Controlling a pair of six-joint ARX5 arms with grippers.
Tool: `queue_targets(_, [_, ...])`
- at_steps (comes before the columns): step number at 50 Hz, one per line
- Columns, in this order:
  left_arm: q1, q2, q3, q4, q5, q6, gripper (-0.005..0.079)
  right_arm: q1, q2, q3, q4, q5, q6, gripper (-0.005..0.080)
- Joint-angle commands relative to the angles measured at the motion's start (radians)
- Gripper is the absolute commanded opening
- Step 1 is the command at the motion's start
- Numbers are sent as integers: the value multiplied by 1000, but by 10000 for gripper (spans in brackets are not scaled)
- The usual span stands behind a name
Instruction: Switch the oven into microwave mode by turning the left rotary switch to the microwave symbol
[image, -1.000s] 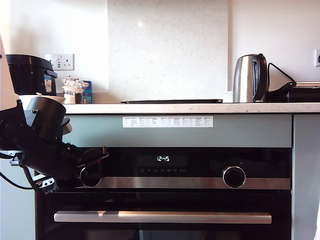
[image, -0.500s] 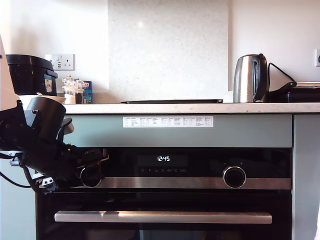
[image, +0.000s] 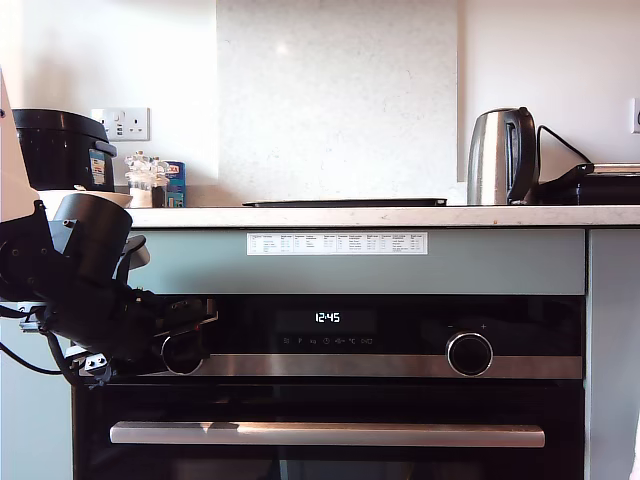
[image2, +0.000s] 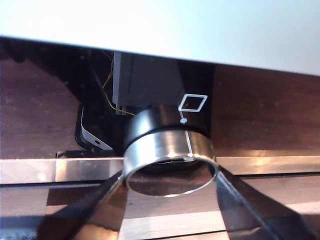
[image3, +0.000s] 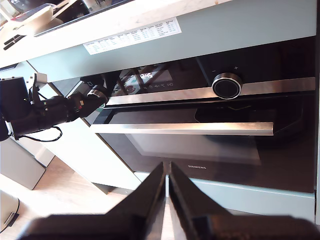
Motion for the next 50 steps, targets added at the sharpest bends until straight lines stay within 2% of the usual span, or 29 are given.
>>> queue_targets(1, [8, -63, 139, 119, 19, 50, 307, 5, 6, -10, 4, -4, 3, -12])
queue_targets(4, [8, -63, 139, 122, 21, 53, 361, 5, 6, -10, 4, -4, 3, -12])
queue_targets(19, [3, -68, 139, 141, 64, 45, 367, 5, 6, -10, 3, -4, 3, -12])
queue_targets(27, [2, -69, 140, 163, 83, 31, 432, 5, 6, -10, 4, -4, 3, -12])
queue_targets(37, [2, -69, 140, 163, 85, 14, 407, 5, 6, -10, 4, -4, 3, -12])
queue_targets(43, [2, -74, 140, 161, 78, 84, 323, 5, 6, -10, 3, -4, 3, -12])
queue_targets(50, [1, -74, 140, 163, 77, 162, 322, 5, 6, -10, 2, -4, 3, -12])
